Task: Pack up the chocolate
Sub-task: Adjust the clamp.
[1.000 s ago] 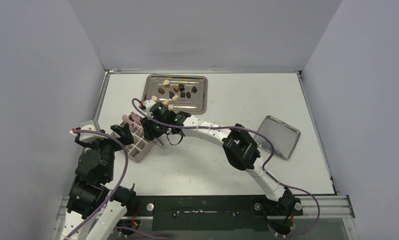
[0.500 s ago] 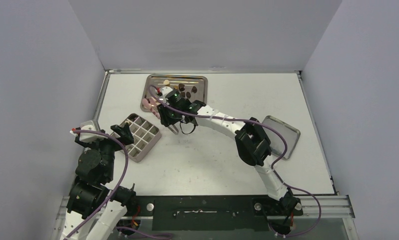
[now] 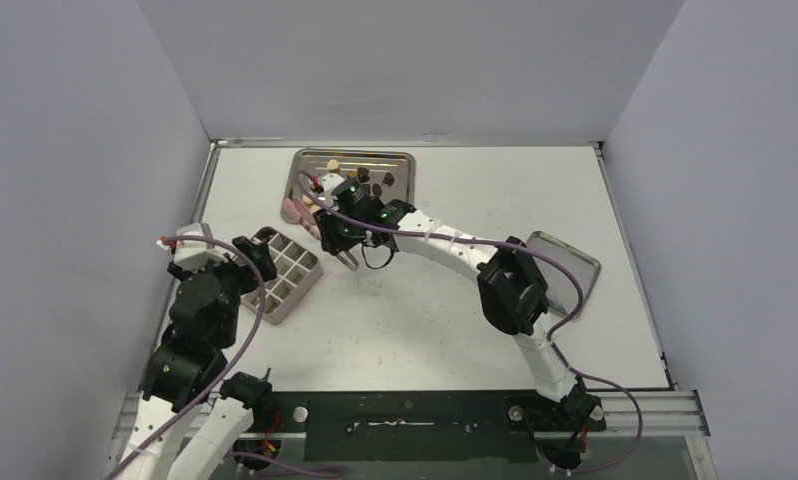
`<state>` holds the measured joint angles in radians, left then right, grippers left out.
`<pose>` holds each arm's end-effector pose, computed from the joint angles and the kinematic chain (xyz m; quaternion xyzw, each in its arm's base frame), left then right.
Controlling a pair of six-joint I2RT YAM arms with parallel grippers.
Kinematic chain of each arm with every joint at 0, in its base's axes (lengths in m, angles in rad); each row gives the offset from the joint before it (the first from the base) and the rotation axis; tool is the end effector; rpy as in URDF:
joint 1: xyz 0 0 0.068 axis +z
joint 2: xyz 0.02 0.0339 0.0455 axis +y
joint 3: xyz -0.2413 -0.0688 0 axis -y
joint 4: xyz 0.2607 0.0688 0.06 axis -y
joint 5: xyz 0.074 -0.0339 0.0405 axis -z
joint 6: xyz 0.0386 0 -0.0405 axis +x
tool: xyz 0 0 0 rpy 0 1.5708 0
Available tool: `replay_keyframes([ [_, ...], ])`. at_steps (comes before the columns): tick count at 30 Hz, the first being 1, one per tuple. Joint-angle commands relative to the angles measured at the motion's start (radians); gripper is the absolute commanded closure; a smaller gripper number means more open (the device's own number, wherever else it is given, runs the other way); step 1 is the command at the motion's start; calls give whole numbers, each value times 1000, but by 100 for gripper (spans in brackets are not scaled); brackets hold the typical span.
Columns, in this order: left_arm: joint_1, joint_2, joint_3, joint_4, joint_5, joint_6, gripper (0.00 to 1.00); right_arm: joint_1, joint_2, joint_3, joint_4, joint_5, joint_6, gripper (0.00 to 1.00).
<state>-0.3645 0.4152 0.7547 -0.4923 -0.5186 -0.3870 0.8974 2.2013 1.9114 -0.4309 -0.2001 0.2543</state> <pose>0.1295 -0.0289 0.3379 -0.1752 0.7317 -0.0499 0.6568 0.3141 0.4060 0.2176 -0.3256 0.8470 0.2997 0.2945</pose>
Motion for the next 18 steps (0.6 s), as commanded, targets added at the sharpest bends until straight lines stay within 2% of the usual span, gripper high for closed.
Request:
replay_keyframes([
  [1,6,101,82,-26,63,-116,16,2,-150,-54,91,-52,13,66],
  [4,7,186,121,-32,114,-168,20,1,-219,-147,148,-52,22,66],
  [10,12,339,181,44,216,-235,20,8,-382,-347,287,-73,26,66],
  [18,43,470,180,186,282,-285,18,38,-506,-433,304,-73,-7,66],
])
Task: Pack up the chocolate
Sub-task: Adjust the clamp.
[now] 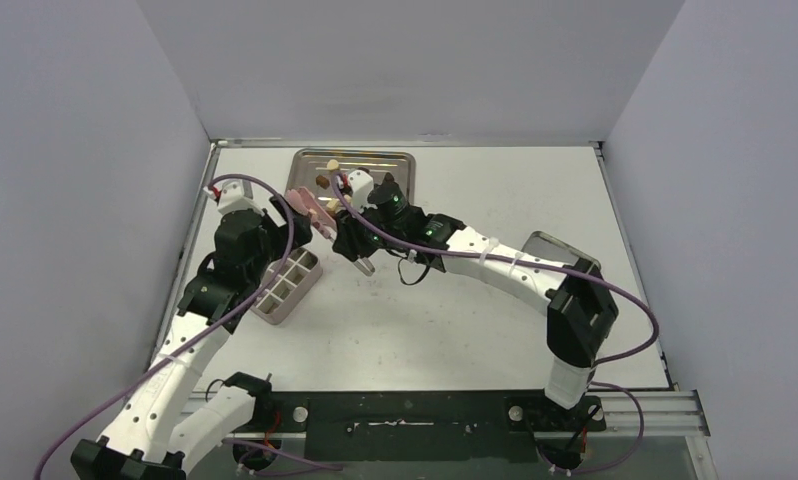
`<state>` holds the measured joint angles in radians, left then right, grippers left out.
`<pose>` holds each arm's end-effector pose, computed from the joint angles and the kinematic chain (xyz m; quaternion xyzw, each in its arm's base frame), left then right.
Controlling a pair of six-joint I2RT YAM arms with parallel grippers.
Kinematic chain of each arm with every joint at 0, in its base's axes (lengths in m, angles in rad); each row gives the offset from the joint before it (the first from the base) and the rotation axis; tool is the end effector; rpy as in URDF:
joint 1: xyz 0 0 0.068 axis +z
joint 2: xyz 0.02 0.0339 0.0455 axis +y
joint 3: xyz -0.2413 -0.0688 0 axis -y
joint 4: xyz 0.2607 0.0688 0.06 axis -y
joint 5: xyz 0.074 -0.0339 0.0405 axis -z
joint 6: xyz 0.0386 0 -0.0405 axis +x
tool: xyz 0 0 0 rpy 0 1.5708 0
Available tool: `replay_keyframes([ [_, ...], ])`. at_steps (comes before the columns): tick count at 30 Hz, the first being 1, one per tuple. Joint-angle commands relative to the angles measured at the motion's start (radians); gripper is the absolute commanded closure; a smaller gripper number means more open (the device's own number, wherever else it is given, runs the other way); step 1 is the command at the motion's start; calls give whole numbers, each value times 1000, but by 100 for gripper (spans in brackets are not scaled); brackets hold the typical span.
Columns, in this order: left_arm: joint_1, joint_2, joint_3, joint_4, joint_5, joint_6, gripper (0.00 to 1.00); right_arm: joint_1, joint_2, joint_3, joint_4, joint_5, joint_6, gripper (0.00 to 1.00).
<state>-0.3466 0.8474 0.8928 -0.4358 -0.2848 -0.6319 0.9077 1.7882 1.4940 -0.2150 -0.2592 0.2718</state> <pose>0.2112 -0.0648 0.3239 -0.1951 0.8028 -0.1548 0.5417 0.2607 0.3498 0.2767 -0.3295 0.7919 0.3718 0.3552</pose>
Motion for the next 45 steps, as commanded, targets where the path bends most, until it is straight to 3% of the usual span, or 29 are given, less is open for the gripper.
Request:
replay_keyframes([
  [1,31,50,41,145,53,-40,18,34,-102,-17,82,-9,-33,66],
  [11,77,137,52,53,17,12,18,47,-214,-57,73,77,-31,66],
  [25,90,126,0,9,39,34,21,44,-167,-27,67,187,-38,67],
  [38,95,8,369,-193,-187,177,19,73,90,211,-11,169,-35,69],
  [45,95,-48,441,-209,-206,183,18,103,236,309,52,48,71,69],
])
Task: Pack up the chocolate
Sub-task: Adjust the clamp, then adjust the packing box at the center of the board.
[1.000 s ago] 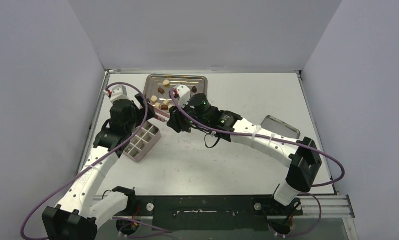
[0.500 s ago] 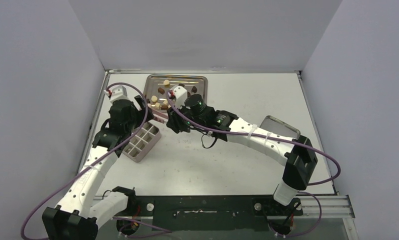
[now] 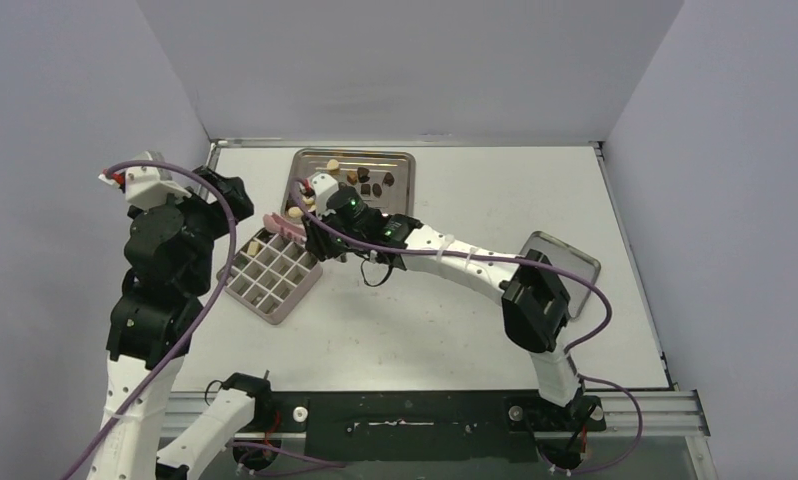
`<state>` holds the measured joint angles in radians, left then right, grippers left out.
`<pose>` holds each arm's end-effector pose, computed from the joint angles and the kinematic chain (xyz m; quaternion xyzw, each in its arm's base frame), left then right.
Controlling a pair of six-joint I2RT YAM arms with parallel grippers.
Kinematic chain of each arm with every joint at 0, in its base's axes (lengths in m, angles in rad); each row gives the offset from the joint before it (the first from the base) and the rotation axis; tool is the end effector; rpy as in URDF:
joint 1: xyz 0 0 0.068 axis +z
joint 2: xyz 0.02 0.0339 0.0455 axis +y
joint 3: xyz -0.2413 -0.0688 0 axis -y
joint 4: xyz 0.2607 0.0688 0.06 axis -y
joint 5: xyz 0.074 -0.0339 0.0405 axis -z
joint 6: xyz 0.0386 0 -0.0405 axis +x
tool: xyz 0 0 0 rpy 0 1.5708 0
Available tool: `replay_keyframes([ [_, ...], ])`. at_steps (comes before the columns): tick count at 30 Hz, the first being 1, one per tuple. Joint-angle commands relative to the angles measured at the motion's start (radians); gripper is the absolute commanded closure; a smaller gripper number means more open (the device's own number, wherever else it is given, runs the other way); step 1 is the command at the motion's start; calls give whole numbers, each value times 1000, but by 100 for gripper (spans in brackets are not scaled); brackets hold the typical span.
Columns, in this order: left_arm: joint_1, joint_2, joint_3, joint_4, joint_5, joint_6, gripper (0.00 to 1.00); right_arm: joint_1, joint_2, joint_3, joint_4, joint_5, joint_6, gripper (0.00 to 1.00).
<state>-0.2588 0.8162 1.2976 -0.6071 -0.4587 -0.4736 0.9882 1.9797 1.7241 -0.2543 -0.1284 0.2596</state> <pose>0.1646 -0.0259 0.4496 -0.2278 0.7102 -0.0714 0.6623 0.2607 0.4047 0.2722 -0.3370 0.7927 0.3399 0.3774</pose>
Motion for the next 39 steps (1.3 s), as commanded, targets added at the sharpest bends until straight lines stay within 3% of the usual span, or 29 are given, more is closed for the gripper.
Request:
replay_keyframes([
  [1,6,-25,36,-37,-32,23,18,24,65,89,108,-101,105,69],
  [11,7,-72,7,-37,-52,26,18,26,272,243,149,-194,303,69],
  [23,6,-85,-20,-15,-59,36,18,22,396,389,8,-67,285,70],
  [30,5,-86,-35,-10,-49,32,18,17,351,383,28,-124,266,70],
  [39,6,-116,-66,4,-52,35,18,-36,137,223,126,-216,240,70],
])
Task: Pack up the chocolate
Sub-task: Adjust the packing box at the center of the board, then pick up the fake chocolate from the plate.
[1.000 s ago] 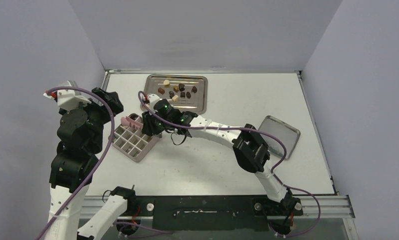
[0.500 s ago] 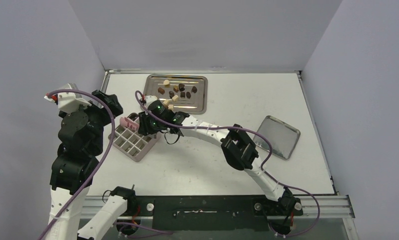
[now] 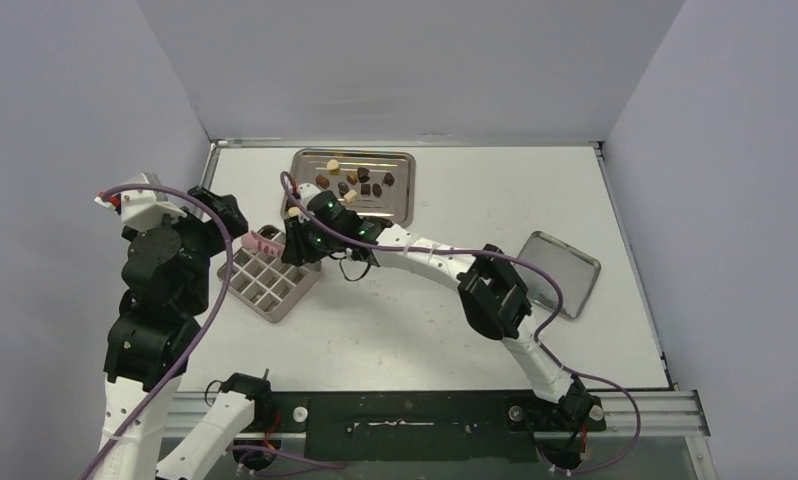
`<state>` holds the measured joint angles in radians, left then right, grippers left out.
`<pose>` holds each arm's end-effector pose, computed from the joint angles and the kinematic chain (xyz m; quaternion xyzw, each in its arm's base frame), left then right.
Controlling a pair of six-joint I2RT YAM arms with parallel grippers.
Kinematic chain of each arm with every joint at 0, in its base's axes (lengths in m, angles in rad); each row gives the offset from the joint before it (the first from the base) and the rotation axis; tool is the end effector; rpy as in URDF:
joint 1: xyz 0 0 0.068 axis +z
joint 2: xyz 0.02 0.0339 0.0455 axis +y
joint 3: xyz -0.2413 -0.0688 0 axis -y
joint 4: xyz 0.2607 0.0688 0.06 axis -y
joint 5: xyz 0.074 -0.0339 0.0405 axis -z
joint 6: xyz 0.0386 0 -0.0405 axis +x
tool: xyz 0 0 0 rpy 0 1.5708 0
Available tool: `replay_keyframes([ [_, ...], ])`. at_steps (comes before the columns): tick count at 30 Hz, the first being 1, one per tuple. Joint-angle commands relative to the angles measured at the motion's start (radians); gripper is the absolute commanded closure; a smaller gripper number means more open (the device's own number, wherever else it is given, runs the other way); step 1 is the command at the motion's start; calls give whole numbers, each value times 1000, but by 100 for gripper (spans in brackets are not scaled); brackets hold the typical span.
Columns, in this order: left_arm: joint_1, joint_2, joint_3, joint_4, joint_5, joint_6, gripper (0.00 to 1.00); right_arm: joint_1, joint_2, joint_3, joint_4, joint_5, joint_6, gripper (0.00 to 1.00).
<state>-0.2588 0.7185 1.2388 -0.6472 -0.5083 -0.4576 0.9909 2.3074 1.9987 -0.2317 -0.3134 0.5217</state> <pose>0.1417 -0.0181 0.4404 -0.2374 0.7063 -0.0475 0.6652 0.2879 0.4613 0.2132 -0.2746 0.8181 0.4327 0.2608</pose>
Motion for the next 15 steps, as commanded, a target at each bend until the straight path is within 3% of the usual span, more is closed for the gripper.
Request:
replay_keyframes([
  [1,6,-23,-16,49,-1,19,18,-52,-209,-87,107,-19,-30,70],
  [9,6,-71,-130,113,28,16,18,-132,-277,-193,-9,186,-169,69],
  [15,-2,-141,-267,193,24,37,18,-150,-251,-153,-141,341,-339,68],
])
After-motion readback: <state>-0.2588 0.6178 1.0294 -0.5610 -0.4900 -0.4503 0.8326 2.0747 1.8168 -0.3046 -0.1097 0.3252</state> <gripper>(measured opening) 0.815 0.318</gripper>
